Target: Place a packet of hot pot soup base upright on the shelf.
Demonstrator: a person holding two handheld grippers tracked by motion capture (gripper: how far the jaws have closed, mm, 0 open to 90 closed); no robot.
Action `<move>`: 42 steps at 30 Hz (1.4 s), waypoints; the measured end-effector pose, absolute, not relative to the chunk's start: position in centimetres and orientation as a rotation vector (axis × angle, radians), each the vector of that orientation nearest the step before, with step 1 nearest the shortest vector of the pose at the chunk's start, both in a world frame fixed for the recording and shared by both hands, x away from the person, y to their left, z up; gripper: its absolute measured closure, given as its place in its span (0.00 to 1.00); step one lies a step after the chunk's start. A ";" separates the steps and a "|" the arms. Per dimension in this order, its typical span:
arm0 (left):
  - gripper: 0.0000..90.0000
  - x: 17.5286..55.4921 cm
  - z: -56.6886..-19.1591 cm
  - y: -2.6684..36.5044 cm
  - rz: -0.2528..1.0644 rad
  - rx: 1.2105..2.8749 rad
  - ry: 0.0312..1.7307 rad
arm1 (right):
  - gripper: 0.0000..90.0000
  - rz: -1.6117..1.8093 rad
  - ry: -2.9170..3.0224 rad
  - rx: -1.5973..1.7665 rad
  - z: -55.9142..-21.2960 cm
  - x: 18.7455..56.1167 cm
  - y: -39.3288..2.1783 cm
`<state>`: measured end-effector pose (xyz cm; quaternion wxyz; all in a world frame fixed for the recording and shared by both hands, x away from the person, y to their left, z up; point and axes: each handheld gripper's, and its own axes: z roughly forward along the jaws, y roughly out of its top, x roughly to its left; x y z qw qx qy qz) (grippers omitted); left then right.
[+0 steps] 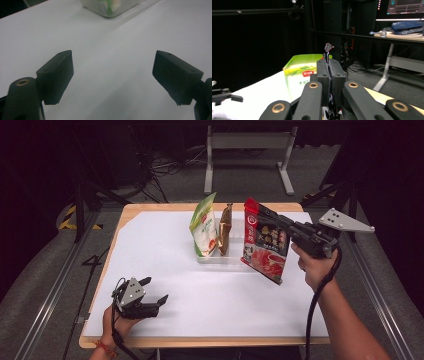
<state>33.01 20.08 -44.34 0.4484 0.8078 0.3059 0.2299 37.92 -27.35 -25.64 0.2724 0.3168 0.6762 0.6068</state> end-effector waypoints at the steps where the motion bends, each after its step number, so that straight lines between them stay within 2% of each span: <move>1: 0.20 33.0 -44.4 20.0 0.567 2.002 0.755 | 0.98 1.631 1.819 0.862 -25.6 38.2 -27.1; 22: 0.20 32.9 -44.3 20.2 0.550 1.987 0.734 | 0.98 1.548 1.736 0.986 -25.6 44.5 -23.7; 32: 0.20 33.1 -44.2 20.2 0.546 1.979 0.736 | 0.98 1.591 1.709 1.021 -26.9 47.5 -22.4; 42: 0.20 33.0 -44.2 20.2 0.543 1.979 0.738 | 0.98 1.574 1.710 1.007 -28.7 48.6 -21.8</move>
